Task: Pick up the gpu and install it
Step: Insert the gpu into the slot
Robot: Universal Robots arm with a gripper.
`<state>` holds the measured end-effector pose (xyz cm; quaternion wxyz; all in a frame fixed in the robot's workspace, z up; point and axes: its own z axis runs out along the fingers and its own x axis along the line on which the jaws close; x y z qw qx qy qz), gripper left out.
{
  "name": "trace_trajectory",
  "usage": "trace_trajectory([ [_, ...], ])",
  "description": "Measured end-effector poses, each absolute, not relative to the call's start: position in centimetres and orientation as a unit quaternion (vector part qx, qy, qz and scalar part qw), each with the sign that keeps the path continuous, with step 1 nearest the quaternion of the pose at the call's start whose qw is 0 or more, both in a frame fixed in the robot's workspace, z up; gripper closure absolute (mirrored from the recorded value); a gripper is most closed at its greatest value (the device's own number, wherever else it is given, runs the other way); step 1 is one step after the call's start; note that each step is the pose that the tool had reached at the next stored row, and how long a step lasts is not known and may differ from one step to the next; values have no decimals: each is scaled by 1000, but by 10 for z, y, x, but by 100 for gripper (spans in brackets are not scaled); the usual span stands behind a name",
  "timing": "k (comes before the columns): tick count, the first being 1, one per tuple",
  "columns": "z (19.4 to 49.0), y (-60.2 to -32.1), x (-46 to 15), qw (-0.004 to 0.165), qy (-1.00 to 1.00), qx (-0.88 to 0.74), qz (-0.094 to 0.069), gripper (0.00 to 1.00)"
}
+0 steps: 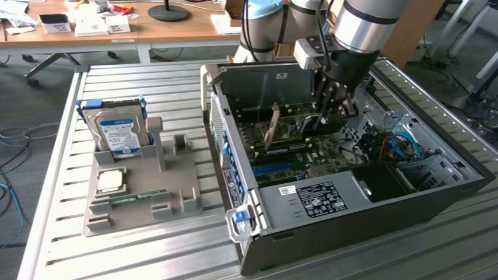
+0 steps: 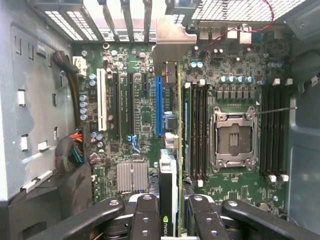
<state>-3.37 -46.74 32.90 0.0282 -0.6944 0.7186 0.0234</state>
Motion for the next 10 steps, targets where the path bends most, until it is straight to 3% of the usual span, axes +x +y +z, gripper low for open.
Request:
trace_trajectory([
  [10,320,-467,-36,28,719,-694,23,73],
])
